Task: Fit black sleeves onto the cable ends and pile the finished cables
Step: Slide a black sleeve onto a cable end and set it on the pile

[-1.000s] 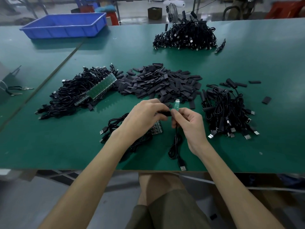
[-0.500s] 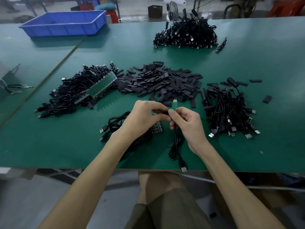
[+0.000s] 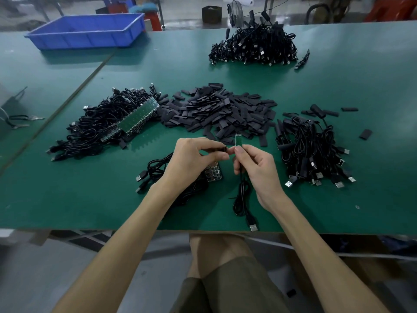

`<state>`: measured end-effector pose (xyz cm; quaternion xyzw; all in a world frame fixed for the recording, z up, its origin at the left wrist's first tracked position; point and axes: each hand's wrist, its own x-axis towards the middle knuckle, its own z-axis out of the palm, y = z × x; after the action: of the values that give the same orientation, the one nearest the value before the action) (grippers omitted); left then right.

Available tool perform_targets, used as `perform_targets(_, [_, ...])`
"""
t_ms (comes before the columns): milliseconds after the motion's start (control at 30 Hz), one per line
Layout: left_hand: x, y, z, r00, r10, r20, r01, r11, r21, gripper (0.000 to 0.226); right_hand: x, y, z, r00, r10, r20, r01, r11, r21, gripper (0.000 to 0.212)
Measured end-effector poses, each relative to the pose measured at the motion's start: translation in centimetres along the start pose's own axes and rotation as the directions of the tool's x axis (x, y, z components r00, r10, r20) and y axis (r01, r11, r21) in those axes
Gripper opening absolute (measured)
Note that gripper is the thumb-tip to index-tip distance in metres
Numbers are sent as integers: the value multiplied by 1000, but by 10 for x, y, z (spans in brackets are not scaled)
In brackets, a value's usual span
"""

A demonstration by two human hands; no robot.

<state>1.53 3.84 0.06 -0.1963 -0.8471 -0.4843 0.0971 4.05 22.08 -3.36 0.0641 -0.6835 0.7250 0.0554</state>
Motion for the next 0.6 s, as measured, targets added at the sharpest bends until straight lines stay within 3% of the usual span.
perform_targets(333, [-3, -5, -4, 997, -22, -67, 17, 997, -78, 30, 0, -2, 2, 999, 21, 39, -22, 999, 23, 36])
perform_targets(600, [-5, -4, -5, 995, 96, -28, -94, 992, 86, 15, 1, 1, 3, 992, 41, 121, -32, 997, -75, 39])
